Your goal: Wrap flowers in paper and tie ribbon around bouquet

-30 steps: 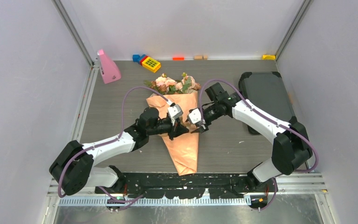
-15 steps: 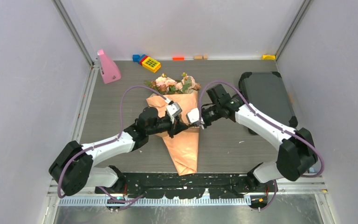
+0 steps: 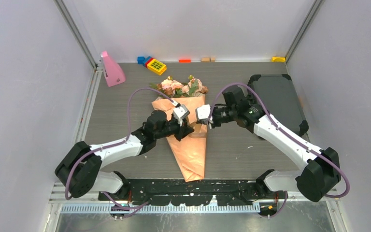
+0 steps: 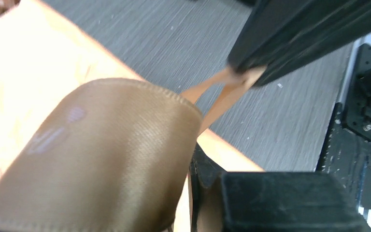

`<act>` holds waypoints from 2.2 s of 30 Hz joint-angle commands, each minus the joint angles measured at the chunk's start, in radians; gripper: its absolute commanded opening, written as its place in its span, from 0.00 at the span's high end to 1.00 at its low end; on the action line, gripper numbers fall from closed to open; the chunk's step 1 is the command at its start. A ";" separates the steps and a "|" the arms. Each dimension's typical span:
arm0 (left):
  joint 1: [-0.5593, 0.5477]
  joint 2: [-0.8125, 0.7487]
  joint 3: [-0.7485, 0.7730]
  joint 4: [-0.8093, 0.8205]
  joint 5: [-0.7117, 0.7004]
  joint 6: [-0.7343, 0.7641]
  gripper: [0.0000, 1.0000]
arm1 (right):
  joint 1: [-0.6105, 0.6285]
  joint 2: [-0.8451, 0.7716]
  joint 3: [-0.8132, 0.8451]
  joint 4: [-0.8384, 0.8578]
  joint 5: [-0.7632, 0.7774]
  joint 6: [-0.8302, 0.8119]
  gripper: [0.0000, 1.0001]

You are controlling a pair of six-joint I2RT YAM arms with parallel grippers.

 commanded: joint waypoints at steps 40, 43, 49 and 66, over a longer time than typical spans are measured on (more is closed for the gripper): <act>0.050 -0.038 -0.037 0.114 -0.248 -0.324 1.00 | 0.281 -0.083 -0.394 0.833 0.637 1.129 0.99; 0.049 -0.056 -0.036 0.094 -0.248 -0.338 1.00 | 0.309 -0.023 -0.431 0.926 0.777 1.069 0.99; 0.050 -0.068 -0.034 0.065 -0.243 -0.350 1.00 | 0.358 0.109 -0.448 0.991 0.858 1.165 0.97; 0.050 -0.078 -0.082 0.118 -0.185 -0.297 1.00 | 0.376 0.036 -0.475 0.964 0.849 1.297 0.49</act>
